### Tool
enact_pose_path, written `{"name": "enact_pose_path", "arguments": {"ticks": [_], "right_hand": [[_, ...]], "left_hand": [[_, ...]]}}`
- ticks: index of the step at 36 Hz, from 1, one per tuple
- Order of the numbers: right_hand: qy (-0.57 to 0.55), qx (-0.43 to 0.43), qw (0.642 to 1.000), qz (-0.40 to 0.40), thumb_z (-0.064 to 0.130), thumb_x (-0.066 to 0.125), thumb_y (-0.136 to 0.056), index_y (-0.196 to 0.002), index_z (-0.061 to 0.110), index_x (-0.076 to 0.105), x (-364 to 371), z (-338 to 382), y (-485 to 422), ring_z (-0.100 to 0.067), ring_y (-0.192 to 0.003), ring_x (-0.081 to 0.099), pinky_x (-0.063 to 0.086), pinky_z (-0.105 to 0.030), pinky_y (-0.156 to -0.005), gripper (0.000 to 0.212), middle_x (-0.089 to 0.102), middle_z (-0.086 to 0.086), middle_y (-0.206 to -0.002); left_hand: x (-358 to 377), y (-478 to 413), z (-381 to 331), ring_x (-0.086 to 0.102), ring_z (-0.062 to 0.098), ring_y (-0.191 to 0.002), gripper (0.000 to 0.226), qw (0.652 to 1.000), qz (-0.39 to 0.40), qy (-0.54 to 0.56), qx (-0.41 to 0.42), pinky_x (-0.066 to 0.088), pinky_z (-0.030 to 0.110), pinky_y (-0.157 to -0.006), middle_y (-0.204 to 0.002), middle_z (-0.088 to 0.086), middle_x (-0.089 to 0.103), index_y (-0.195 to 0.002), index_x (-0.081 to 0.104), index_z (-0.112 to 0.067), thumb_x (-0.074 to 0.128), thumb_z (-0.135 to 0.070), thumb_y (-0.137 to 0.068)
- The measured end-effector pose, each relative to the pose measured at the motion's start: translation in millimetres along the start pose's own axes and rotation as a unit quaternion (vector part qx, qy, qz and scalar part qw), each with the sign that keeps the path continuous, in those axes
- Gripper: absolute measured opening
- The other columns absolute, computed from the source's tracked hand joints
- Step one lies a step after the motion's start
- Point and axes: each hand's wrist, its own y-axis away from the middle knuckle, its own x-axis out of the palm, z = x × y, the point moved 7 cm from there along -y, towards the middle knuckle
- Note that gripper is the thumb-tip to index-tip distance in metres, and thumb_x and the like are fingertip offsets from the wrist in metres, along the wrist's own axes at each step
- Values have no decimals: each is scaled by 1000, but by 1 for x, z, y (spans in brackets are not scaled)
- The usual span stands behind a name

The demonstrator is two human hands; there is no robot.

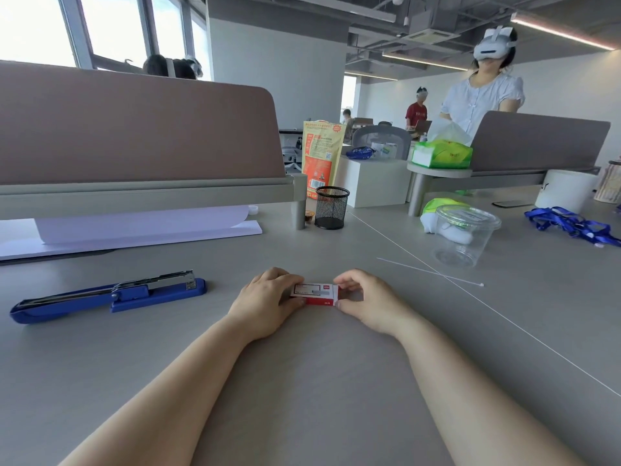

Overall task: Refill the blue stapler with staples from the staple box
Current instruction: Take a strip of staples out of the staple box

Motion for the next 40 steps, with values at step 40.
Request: {"name": "enact_pose_path", "arguments": {"ticks": [40], "right_hand": [[34, -33, 999, -13, 8, 69, -75, -106, 22, 59, -12, 8, 5, -13, -100, 55, 40, -23, -84, 34, 61, 6, -109]], "left_hand": [[-9, 1, 4, 54, 17, -111, 35, 996, -29, 84, 12, 45, 42, -96, -114, -5, 62, -109, 53, -31, 68, -32, -78]]}}
